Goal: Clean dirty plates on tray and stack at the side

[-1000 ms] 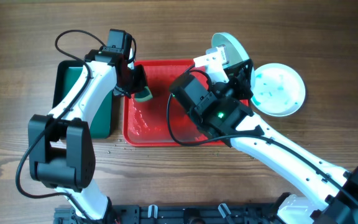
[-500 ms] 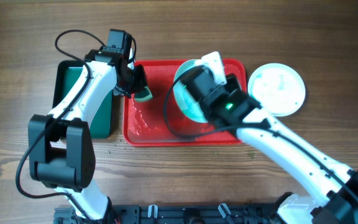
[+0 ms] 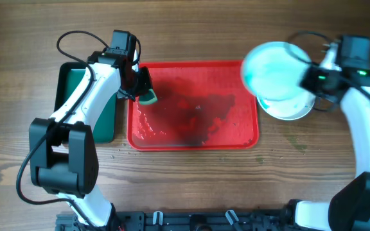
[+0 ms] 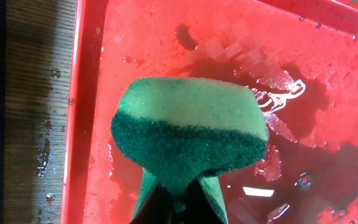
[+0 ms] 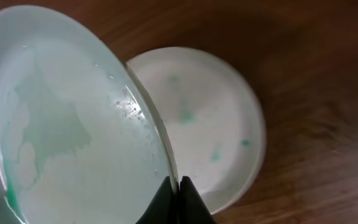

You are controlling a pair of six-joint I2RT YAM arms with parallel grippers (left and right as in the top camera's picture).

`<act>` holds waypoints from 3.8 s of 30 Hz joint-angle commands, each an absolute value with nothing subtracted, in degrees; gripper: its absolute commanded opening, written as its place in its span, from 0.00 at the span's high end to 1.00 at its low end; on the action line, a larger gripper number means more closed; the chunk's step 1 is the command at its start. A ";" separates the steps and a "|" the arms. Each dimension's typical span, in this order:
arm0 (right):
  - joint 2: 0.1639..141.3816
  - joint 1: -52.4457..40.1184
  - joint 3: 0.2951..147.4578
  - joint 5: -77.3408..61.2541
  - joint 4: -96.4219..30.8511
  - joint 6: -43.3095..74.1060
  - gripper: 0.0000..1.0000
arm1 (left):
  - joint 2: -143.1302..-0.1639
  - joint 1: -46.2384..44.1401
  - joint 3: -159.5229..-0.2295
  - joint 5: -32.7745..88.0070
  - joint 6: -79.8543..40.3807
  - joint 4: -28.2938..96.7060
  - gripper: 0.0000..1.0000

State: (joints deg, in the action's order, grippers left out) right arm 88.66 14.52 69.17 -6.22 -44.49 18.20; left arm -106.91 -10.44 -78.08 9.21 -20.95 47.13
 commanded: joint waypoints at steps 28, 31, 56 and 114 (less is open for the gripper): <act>94.67 8.27 73.43 -18.04 -49.01 8.99 0.42 | -105.23 2.46 -92.58 -6.74 -1.50 68.20 0.96; 94.72 3.51 73.43 -17.65 -48.69 9.04 0.41 | -105.23 5.98 -87.79 -6.70 -1.63 64.40 0.96; 88.66 -1.43 83.74 -16.36 -57.67 7.03 0.40 | -91.39 3.14 -82.67 0.45 -1.91 50.61 0.00; 0.25 -6.90 0.30 -2.81 0.12 9.02 0.01 | -84.03 1.72 -82.63 0.43 -1.91 49.95 0.00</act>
